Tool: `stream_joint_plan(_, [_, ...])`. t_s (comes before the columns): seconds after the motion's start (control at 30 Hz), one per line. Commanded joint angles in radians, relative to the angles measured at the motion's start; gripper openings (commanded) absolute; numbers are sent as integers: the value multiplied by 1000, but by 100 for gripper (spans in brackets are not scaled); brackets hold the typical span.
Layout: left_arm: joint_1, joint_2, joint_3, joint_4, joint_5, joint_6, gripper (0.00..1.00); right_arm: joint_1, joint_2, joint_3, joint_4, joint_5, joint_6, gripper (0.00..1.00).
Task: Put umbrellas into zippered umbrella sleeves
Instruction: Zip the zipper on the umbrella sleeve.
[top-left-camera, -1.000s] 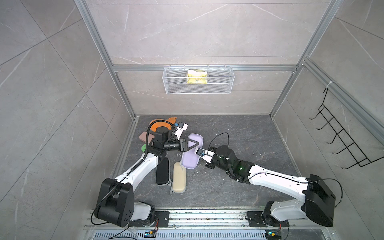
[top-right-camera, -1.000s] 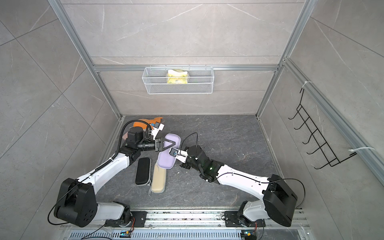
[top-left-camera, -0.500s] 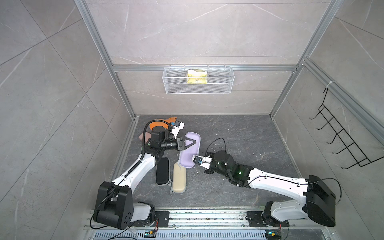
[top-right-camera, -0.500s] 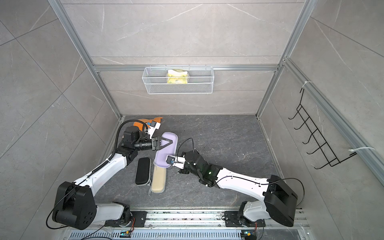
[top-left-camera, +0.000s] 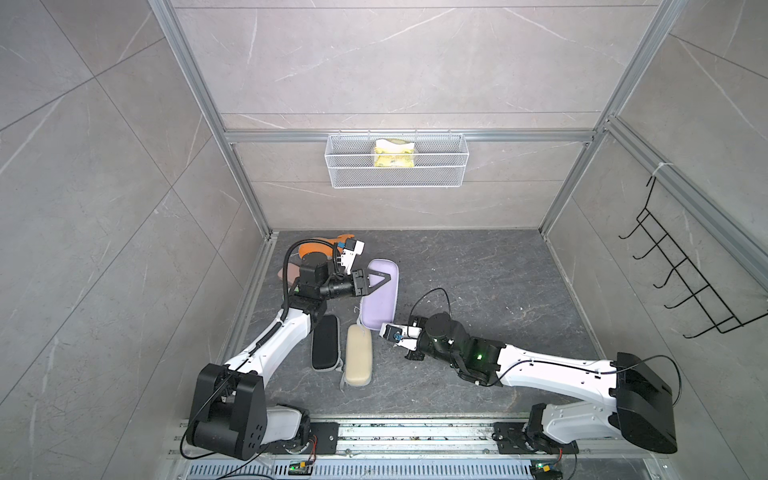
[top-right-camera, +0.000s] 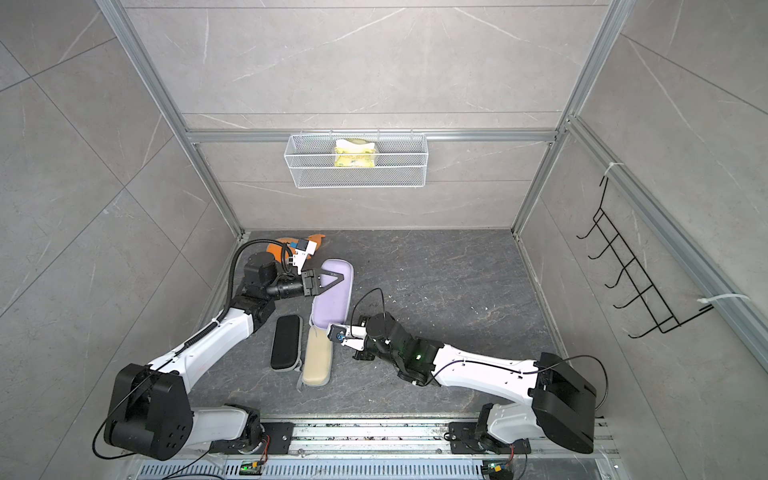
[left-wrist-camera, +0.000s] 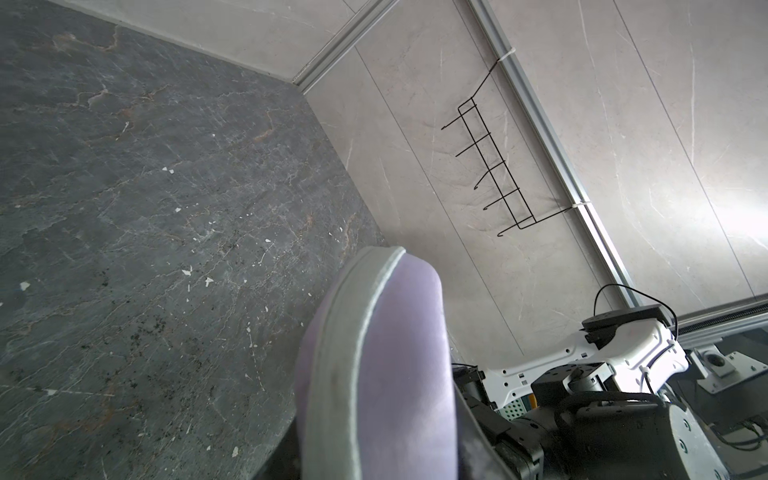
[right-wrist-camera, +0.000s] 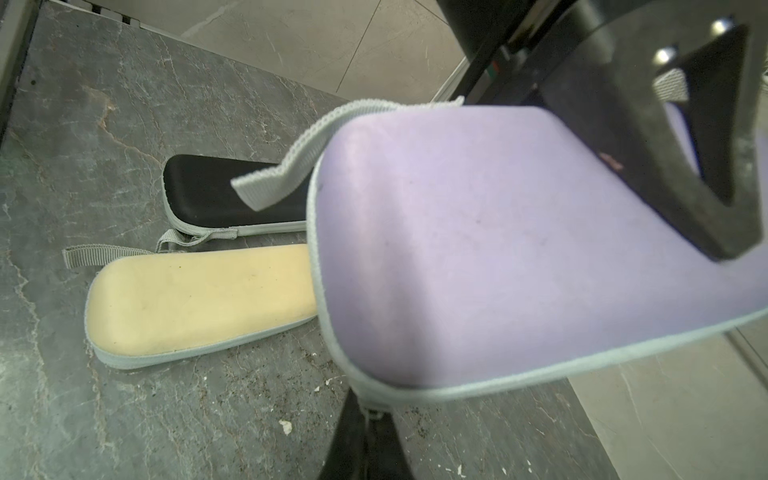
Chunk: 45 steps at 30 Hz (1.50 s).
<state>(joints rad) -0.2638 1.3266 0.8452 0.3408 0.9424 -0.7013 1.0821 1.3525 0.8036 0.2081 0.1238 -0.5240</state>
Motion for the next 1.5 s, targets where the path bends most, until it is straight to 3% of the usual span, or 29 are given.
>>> stream_joint_plan(0.0, [35,-41,-8,256,-205,-49,0,42,15,-33,-39,-119,111,0])
stream_joint_plan(0.47, [34,-44,-112,408,-413,-101,0,99,71,29,10,-179,343,0])
stream_joint_plan(0.6, [33,-60,-149,439,-487,-107,0,103,84,46,68,-215,472,0])
stream_joint_plan(0.77, [20,-55,-228,567,-600,-184,0,130,128,94,147,-165,618,0])
stream_joint_plan(1.1, [-72,-69,-298,647,-781,-220,0,212,202,155,236,-60,632,0])
stream_joint_plan(1.47, [-141,-12,-308,690,-832,-183,0,227,231,213,256,-49,652,0])
